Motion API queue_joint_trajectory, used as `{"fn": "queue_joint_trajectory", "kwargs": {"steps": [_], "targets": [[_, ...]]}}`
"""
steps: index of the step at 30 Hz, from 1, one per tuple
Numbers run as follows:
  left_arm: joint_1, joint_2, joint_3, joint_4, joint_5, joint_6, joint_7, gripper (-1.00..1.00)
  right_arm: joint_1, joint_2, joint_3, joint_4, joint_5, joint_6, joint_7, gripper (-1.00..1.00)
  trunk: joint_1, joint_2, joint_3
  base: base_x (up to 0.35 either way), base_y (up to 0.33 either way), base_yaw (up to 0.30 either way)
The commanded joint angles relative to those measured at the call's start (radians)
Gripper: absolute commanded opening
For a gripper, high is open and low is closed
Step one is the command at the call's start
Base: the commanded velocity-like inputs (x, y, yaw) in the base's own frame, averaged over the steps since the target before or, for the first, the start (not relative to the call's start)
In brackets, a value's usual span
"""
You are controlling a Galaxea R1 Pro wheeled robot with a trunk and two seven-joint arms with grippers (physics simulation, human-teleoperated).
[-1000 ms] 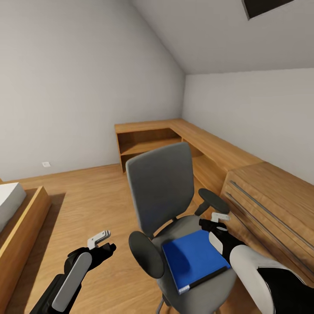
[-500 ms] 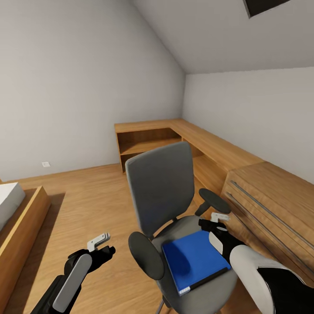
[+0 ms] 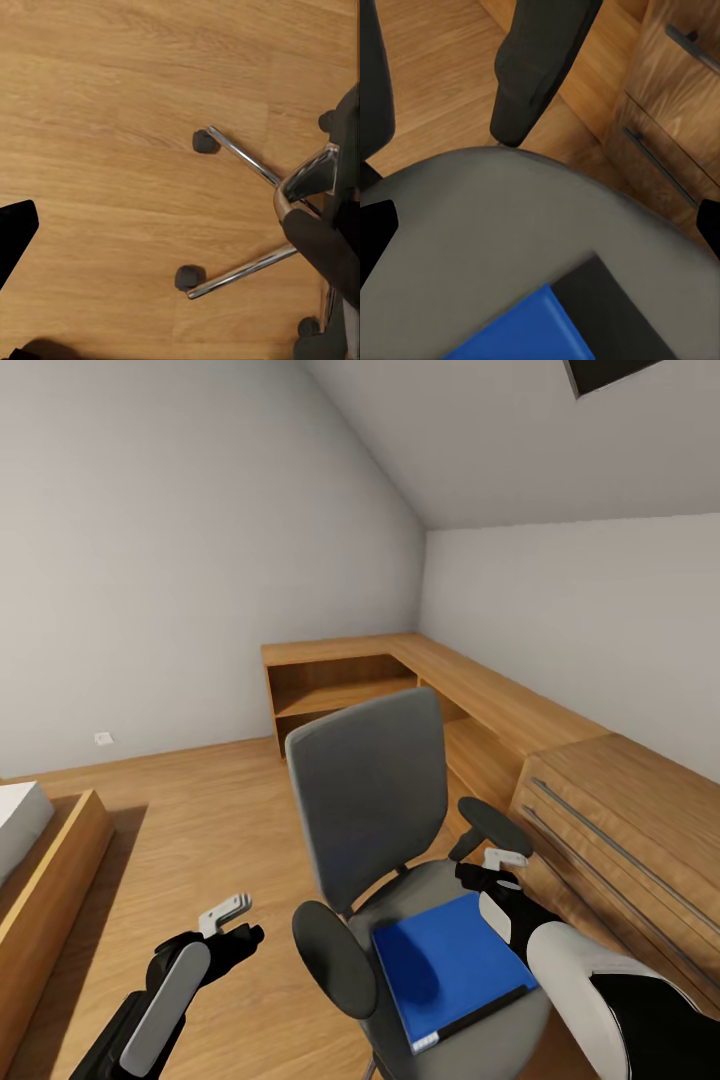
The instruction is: In the bedroom, organize the workspace by keeping the computer under the desk, ensuring the monitor is on the desk, placing the keyboard on the desk next to the monitor, placing the mouse on the desk next to the keyboard, moving the folder from the swivel chair onto the desk next to the mouse, stacking the notebook on top of the folder with the pen on top of the notebook, and positioning the swivel chair next to the desk.
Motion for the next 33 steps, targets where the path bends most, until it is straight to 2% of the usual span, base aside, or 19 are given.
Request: {"fn": "queue_joint_trajectory", "kwargs": {"steps": [1, 7, 33], "targets": [[-0.001, 0.001, -0.002, -0.011, 0.01, 0.0, 0.01, 1.0, -0.001, 0.0, -0.001, 0.0, -0.008, 0.0, -0.001, 1.0, 0.0, 0.0, -0.001, 0.002, 0.0, 0.0], [-0.001, 0.001, -0.001, -0.053, 0.011, 0.0, 0.011, 1.0, -0.001, 0.0, -0.002, 0.0, -0.008, 0.014, 0.001, 1.0, 0.0, 0.0, -0.001, 0.001, 0.0, 0.0], [-0.001, 0.0, -0.001, -0.065, 0.012, 0.0, 0.014, 1.0, -0.001, 0.0, -0.002, 0.009, -0.008, 0.019, 0.021, 1.0, 0.1, -0.182, -0.082, 0.0, 0.0, 0.0]]}}
